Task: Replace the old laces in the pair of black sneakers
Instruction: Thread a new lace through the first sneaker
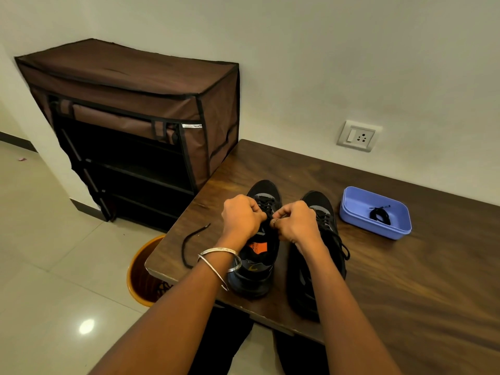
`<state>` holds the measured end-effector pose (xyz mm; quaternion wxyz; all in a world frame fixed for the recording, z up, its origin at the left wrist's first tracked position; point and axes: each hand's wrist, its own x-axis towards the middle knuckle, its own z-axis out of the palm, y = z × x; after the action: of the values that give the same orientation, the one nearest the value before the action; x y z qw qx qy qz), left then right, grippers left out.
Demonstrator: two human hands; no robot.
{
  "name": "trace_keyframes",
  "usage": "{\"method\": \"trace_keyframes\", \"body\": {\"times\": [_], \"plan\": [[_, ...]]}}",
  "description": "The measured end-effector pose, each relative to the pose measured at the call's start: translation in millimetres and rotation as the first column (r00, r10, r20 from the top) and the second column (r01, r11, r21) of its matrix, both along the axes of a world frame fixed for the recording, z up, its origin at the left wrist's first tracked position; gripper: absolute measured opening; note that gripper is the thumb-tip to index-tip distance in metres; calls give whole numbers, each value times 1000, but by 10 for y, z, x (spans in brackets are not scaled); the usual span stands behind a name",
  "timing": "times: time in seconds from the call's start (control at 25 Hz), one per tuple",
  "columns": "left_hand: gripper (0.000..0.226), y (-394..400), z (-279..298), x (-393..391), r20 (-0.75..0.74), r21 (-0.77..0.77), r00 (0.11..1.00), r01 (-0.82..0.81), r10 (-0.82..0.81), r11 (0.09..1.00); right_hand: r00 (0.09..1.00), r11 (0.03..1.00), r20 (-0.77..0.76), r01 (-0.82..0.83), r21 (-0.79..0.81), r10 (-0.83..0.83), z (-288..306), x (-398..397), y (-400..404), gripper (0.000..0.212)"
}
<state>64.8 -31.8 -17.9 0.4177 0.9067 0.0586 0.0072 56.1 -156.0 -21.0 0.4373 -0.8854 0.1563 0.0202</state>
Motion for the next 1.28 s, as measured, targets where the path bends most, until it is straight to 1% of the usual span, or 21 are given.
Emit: {"method": "trace_keyframes", "body": {"times": [0.08, 0.2, 0.28, 0.36, 0.44, 0.56, 0.68, 0.76, 0.84, 0.92, 0.96, 1.0, 1.08, 1.16, 1.2, 1.28], "plan": [[23, -45, 8, -33, 15, -4, 998, -64, 64, 998, 1000, 1000, 5, 10, 22, -10, -14, 2, 8, 16], [21, -43, -8, -33, -6, -48, 995, -97, 97, 994, 1000, 999, 7, 22, 38, -22, -9, 3, 15, 16], [23, -31, -39, -35, -49, -59, 996, -73, 70, 996, 1000, 999, 4, 26, 41, -27, -8, -3, 0, 17], [26, -12, -50, -41, -65, -25, 998, -26, 24, 999, 1000, 999, 6, 26, 47, -27, -16, -14, -13, 18], [25, 28, -49, -21, -61, -9, 998, 21, -22, 1000, 999, 998, 13, 31, 54, -31, -8, -26, -13, 20], [19, 44, -57, -5, -46, 41, 996, 82, -80, 996, 999, 997, 4, 37, 71, -38, 16, -39, -19, 16], [16, -38, -64, -41, -23, 81, 998, 65, -63, 995, 999, 992, 2, 53, 112, -54, 48, -69, -21, 23], [13, -49, -77, -37, -34, 18, 999, 30, -29, 999, 998, 987, -8, 65, 146, -65, 54, -74, -37, 23], [17, -20, -97, -20, -91, -101, 996, -2, -7, 995, 999, 981, -37, 45, 189, -39, 45, -73, -66, 17], [15, -37, -76, -15, -193, -170, 981, -53, 19, 984, 998, 963, -60, 34, 268, -19, 23, -72, -103, 16], [8, -54, -58, -5, -247, -193, 968, -94, 44, 977, 998, 949, -63, 41, 312, -23, 12, -70, -113, 18], [8, -66, -33, 0, -296, -214, 953, -135, 67, 967, 997, 936, -64, 54, 347, -34, 7, -71, -116, 22], [19, -65, -3, 20, -381, -258, 922, -179, 71, 949, 996, 925, -68, 82, 371, -61, 2, -67, -92, 25], [12, -44, 2, 42, -400, -279, 915, -170, 47, 945, 992, 915, -90, 113, 388, -84, -6, -42, -63, 26], [11, -22, -5, 51, -386, -279, 922, -142, 25, 950, 989, 910, -110, 131, 394, -95, -9, -29, -43, 27], [19, 33, -7, 64, -294, -228, 955, -24, -46, 973, 977, 904, -164, 190, 384, -136, -6, 4, -18, 27]]}}
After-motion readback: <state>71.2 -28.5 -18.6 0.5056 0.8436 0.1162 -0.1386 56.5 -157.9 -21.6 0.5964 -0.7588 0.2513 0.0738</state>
